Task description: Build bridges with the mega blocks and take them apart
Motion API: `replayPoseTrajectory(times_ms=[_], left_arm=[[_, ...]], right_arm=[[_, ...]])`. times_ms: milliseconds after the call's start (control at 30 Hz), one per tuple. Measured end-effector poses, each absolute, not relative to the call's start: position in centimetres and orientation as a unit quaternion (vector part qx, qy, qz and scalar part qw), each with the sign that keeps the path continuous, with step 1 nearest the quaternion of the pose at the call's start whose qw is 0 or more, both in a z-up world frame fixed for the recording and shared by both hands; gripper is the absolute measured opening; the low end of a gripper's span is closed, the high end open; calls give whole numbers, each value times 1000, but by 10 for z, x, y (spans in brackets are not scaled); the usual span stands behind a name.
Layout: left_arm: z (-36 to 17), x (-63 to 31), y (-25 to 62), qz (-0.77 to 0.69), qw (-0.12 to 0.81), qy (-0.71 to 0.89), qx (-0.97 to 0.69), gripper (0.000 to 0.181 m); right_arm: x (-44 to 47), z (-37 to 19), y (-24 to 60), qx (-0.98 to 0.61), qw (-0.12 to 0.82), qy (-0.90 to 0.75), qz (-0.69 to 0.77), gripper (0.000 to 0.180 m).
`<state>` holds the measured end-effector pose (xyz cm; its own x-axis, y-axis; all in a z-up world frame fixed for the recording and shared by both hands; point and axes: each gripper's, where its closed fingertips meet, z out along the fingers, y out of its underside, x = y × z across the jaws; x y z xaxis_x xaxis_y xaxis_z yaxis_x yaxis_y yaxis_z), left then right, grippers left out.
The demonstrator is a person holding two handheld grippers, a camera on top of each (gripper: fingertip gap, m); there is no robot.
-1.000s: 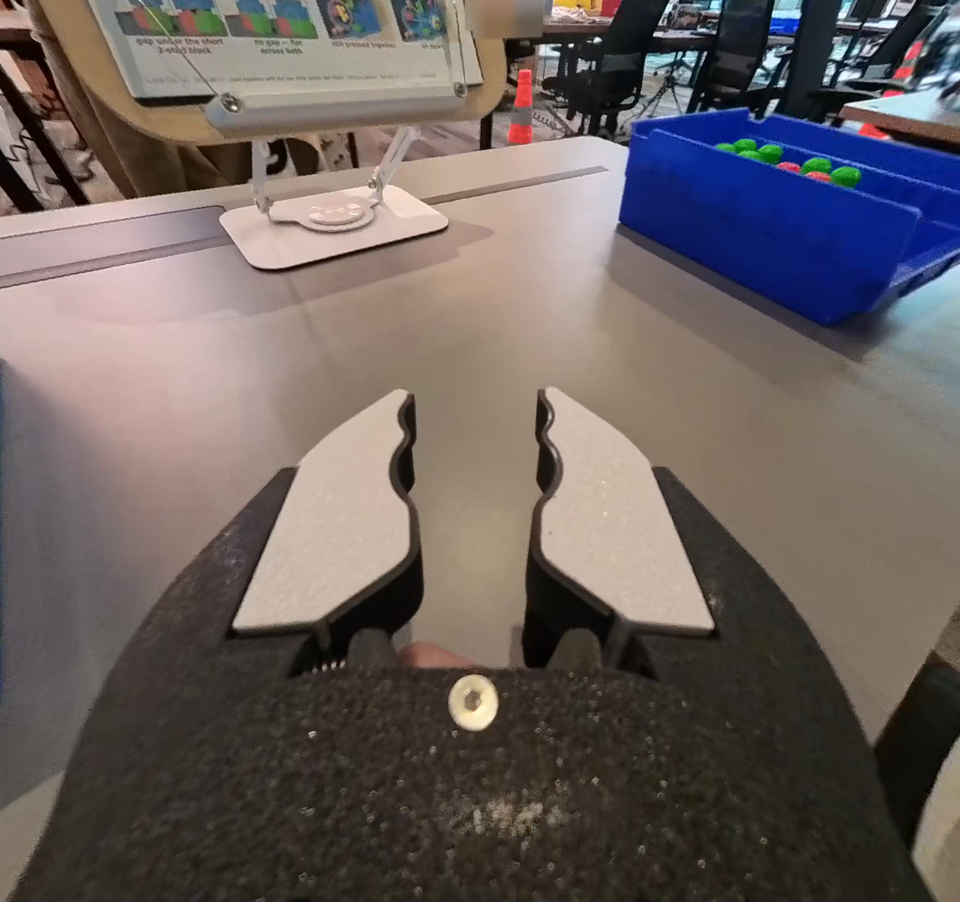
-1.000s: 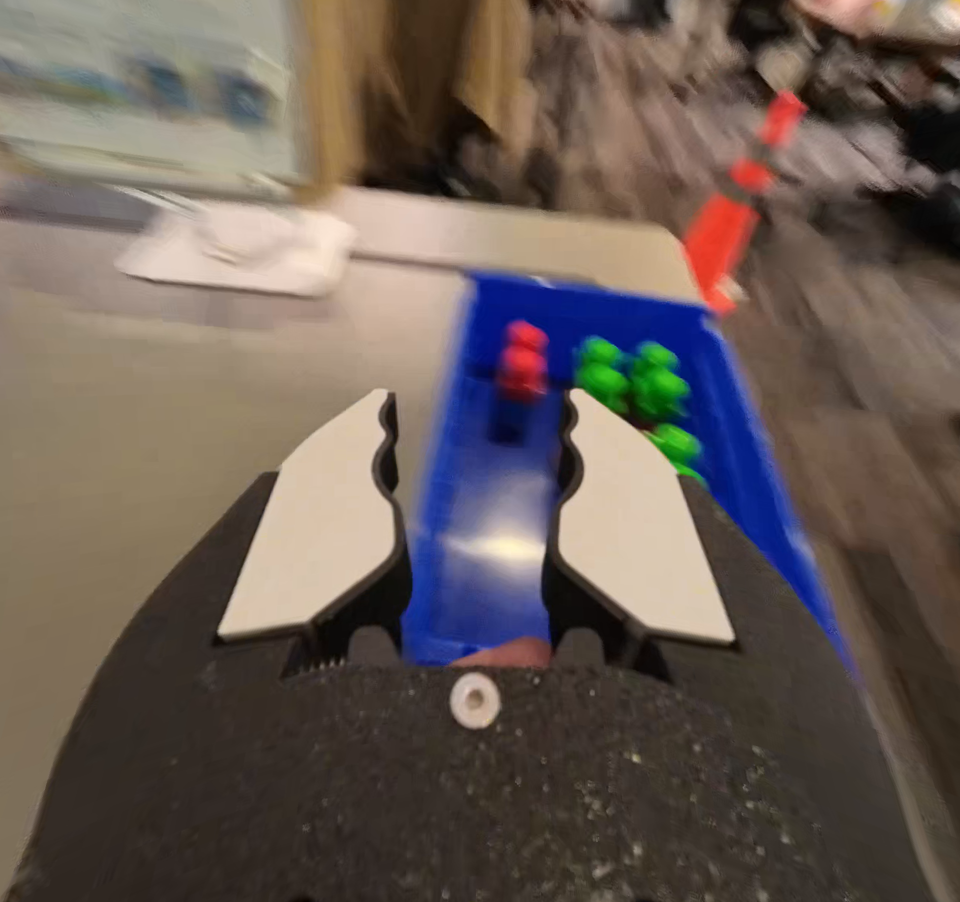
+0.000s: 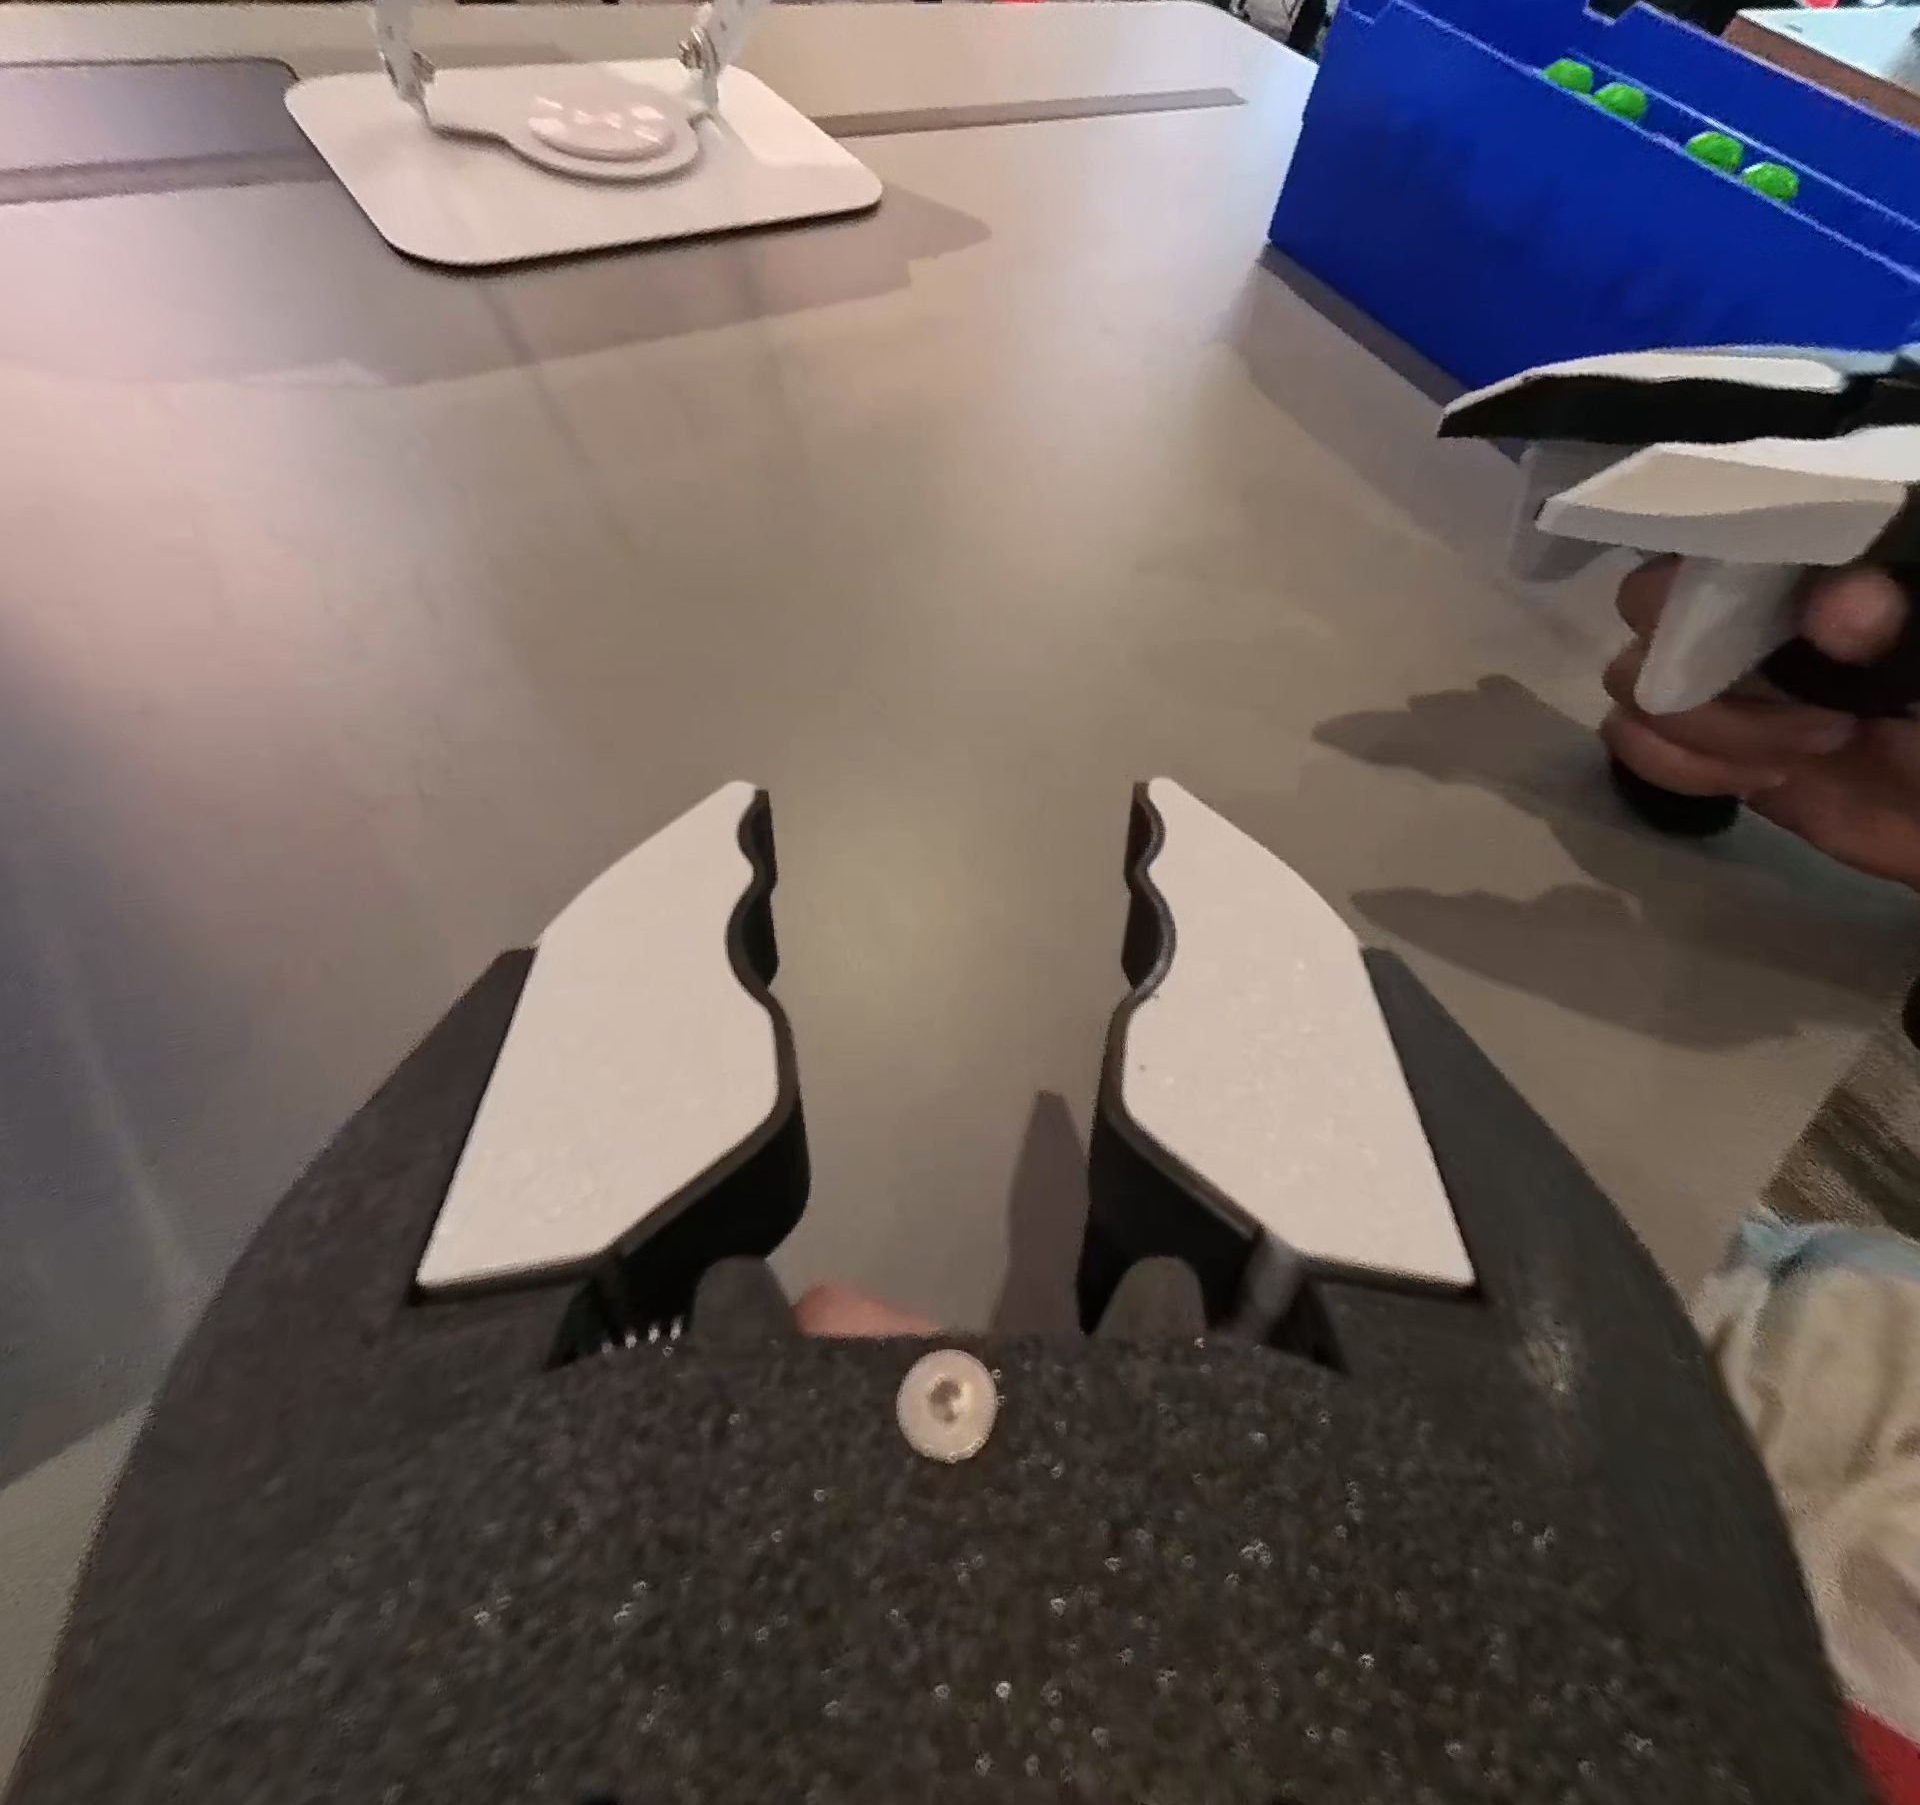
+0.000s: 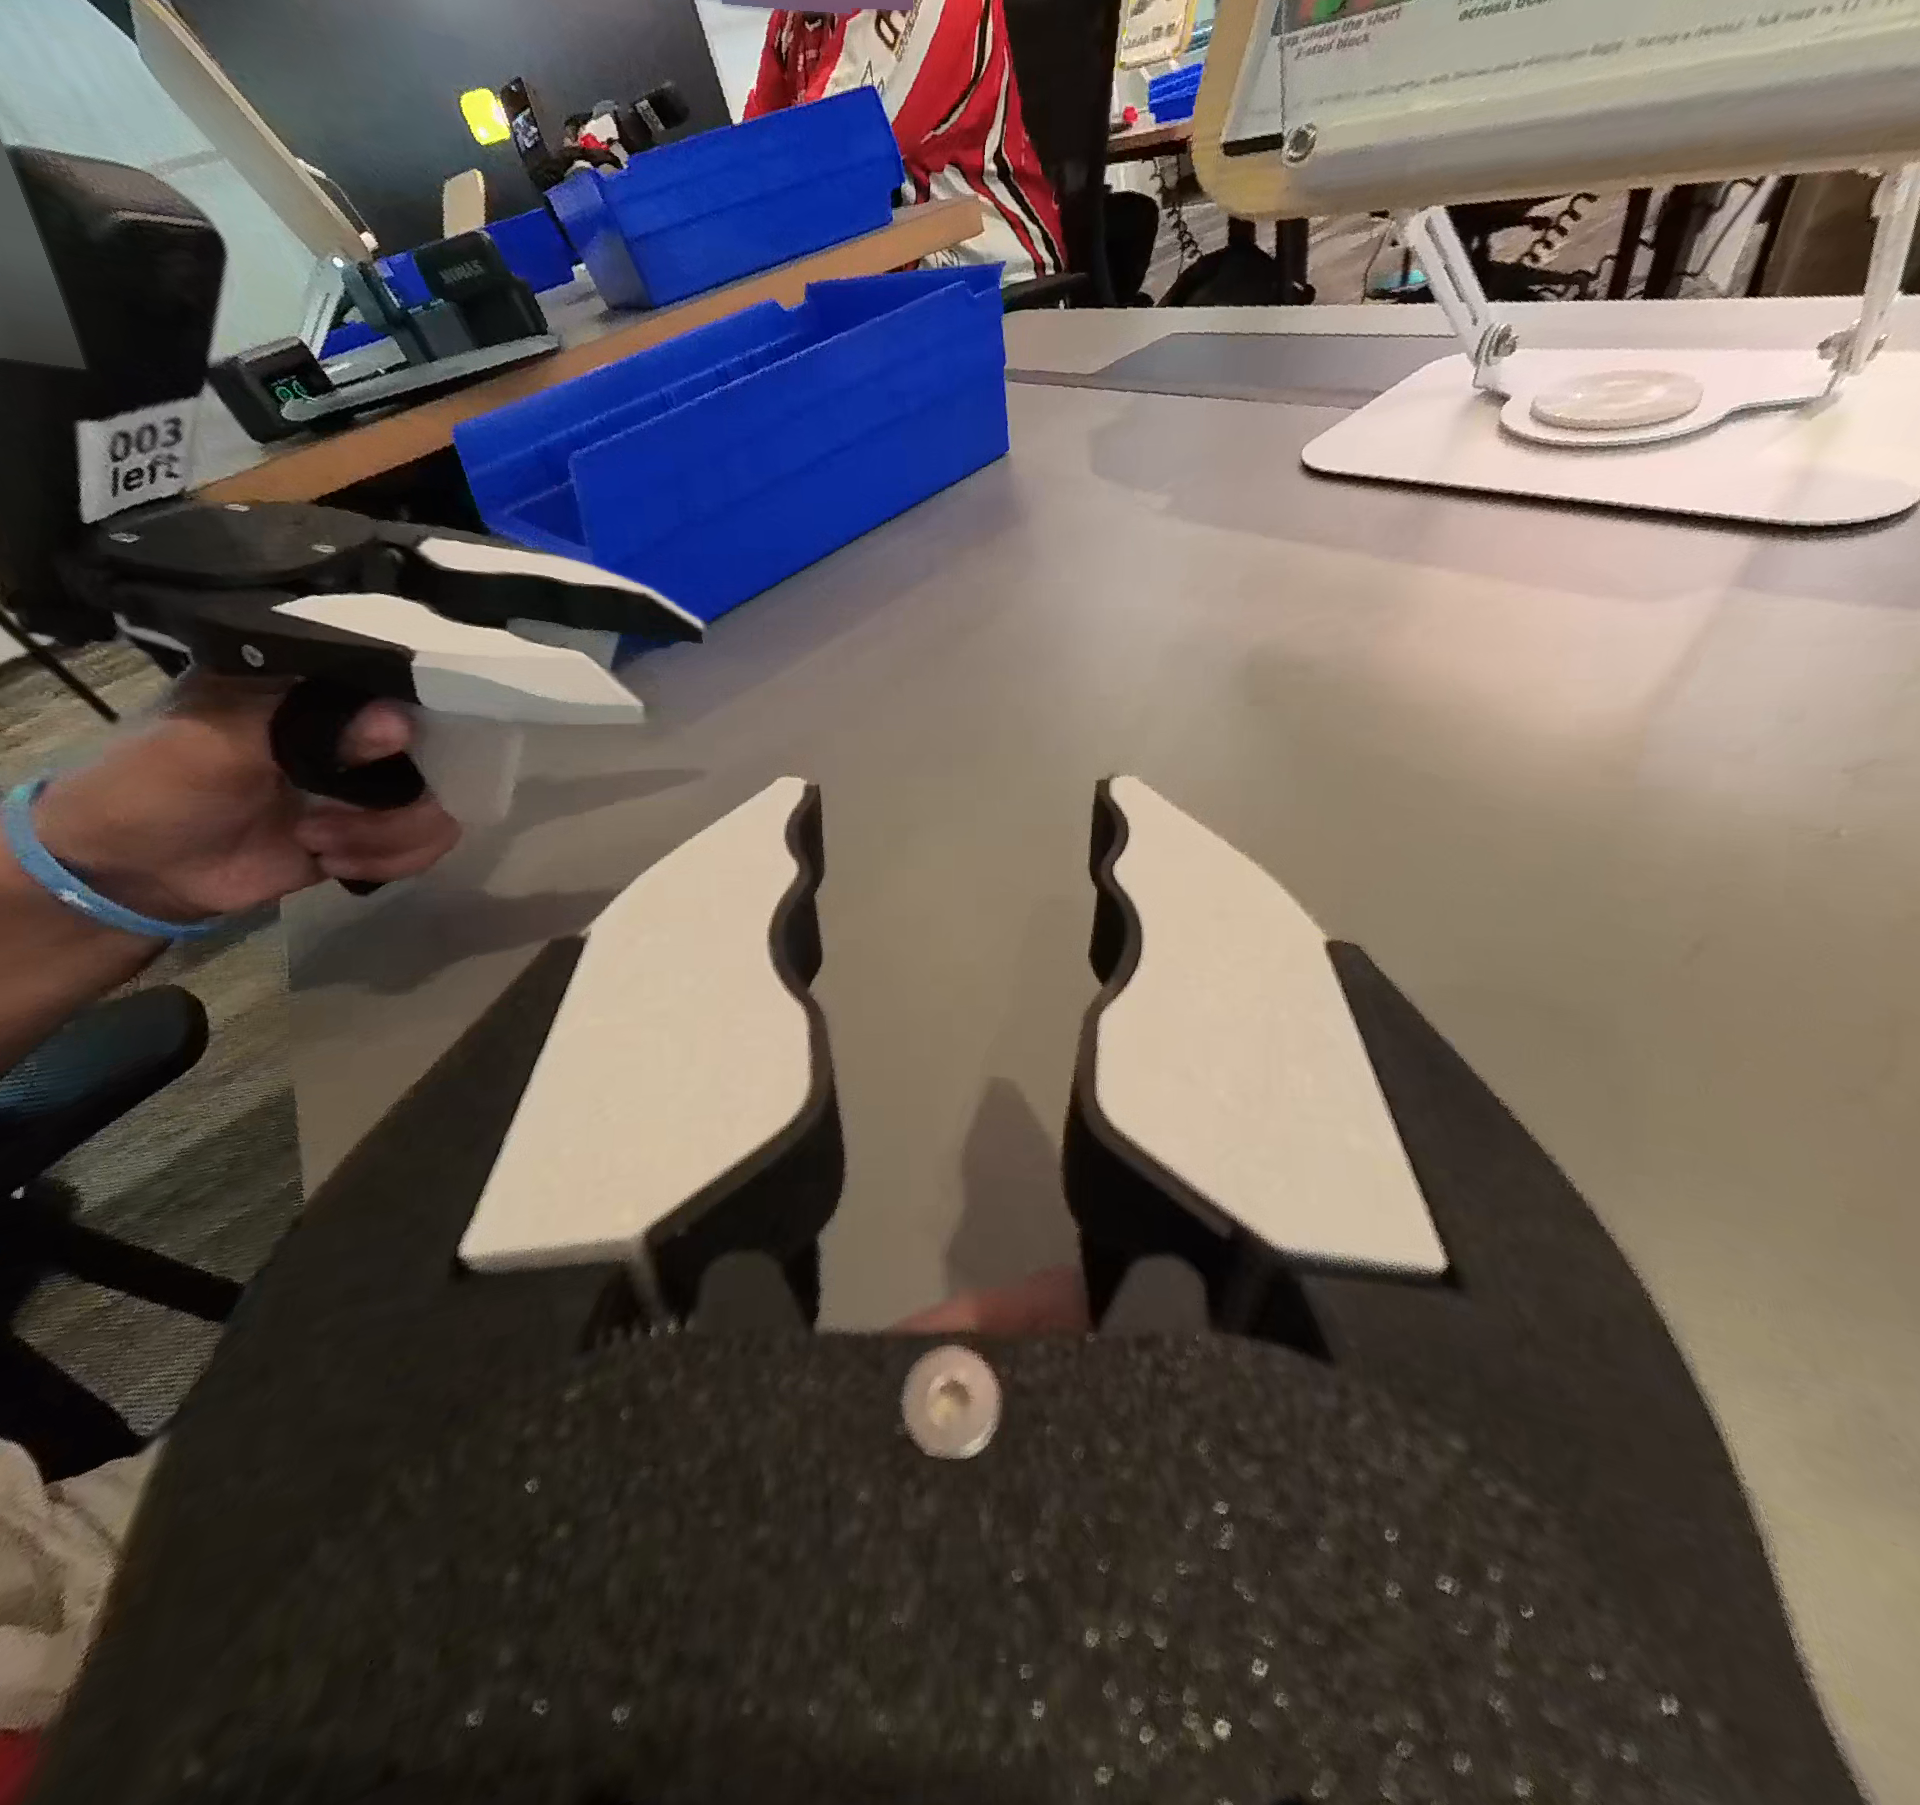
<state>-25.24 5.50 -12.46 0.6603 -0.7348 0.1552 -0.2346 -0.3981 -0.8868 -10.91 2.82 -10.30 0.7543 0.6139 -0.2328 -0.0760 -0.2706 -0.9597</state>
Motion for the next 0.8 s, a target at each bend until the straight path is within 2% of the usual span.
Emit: replayPoseTrajectory(times_ms=[133, 233, 300, 400, 533, 800], left_arm=[[-90, -310, 59, -202, 442, 324, -812, 74], [-48, -401, 95, -67, 433, 331, -836, 75], [-41, -451, 118, -18, 366, 345, -864, 76], [-57, -487, 151, -30, 270, 342, -900, 80], [-104, -509, 182, -14, 170, 335, -927, 79], [-148, -521, 187, 10, 103, 320, -942, 81]], right_arm=[[-105, -100, 29, -740, 575, -186, 296, 49], [-105, -98, 28, -735, 575, -186, 309, 49], [-107, -100, 28, -734, 571, -185, 319, 48], [-110, -104, 29, -737, 557, -184, 336, 48], [-112, -103, 29, -734, 554, -180, 350, 48], [-115, -101, 26, -732, 553, -193, 348, 47]])
